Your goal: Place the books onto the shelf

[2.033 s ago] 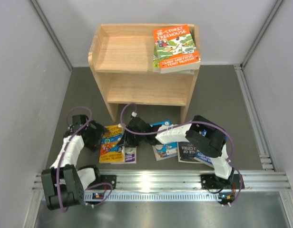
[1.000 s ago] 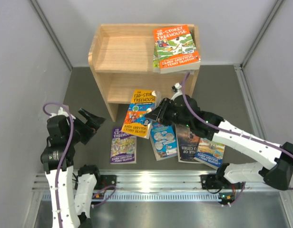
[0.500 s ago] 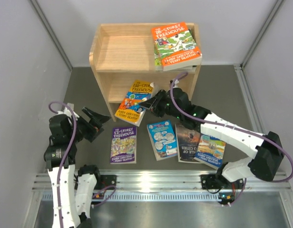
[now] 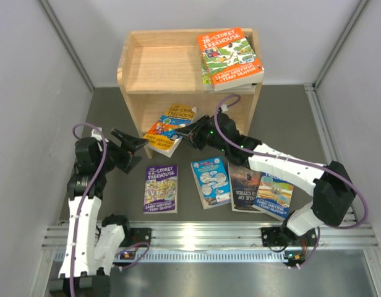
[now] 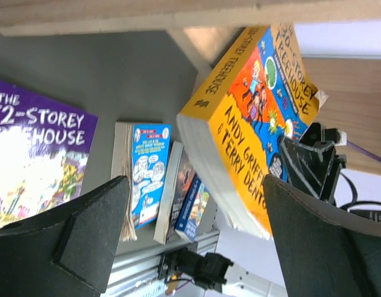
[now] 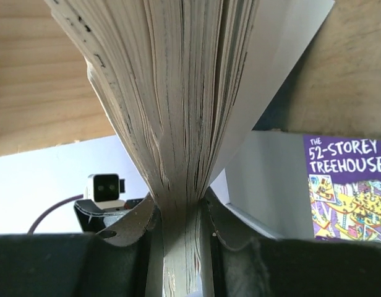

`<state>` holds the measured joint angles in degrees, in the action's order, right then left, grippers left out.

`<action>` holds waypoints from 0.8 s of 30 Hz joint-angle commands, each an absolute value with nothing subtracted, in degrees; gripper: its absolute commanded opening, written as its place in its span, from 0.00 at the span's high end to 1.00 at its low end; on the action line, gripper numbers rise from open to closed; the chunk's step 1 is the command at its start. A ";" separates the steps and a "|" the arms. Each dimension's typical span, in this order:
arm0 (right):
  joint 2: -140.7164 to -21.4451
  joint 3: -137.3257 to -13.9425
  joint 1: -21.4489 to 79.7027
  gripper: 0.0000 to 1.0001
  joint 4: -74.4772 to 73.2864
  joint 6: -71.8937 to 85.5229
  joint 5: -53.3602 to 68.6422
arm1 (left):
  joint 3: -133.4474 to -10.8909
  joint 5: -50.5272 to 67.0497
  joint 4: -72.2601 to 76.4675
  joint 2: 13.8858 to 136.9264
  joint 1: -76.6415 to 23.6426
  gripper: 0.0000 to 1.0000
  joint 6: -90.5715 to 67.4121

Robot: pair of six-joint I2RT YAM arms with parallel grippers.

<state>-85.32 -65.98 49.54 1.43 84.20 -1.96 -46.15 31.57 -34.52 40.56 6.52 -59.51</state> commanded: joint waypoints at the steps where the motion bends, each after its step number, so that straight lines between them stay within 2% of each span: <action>1: -86.65 -67.06 47.90 1.00 12.30 88.33 -0.35 | -45.79 27.35 -23.93 44.01 2.40 0.06 -63.10; 7: -89.91 -69.08 46.76 1.00 14.59 89.82 3.69 | -46.49 19.44 -19.78 50.79 -7.27 0.11 -65.21; 10: -91.14 -69.96 46.58 1.00 15.29 90.35 5.35 | -46.67 15.30 -18.90 51.85 -10.36 0.17 -66.18; 13: -91.93 -69.87 46.49 1.00 16.43 90.88 7.29 | -46.84 11.26 -18.90 51.42 -12.21 0.36 -67.59; 14: -92.02 -69.61 46.41 1.00 16.61 90.97 7.64 | -47.02 9.34 -19.07 51.33 -12.39 0.52 -68.20; 16: -92.28 -69.26 46.41 1.00 17.22 91.14 8.61 | -47.37 8.27 -19.16 51.59 -12.92 0.61 -68.55; 21: -92.46 -68.64 46.32 1.00 19.16 91.58 10.81 | -48.78 7.21 -19.07 54.57 -14.15 0.61 -68.29; 24: -92.11 -68.38 46.32 1.00 19.60 91.76 11.86 | -49.48 5.55 -18.99 55.81 -15.81 0.55 -68.73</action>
<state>-93.19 -66.13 45.28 11.11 89.17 5.10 -48.05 9.23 -19.79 53.93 -14.13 -68.93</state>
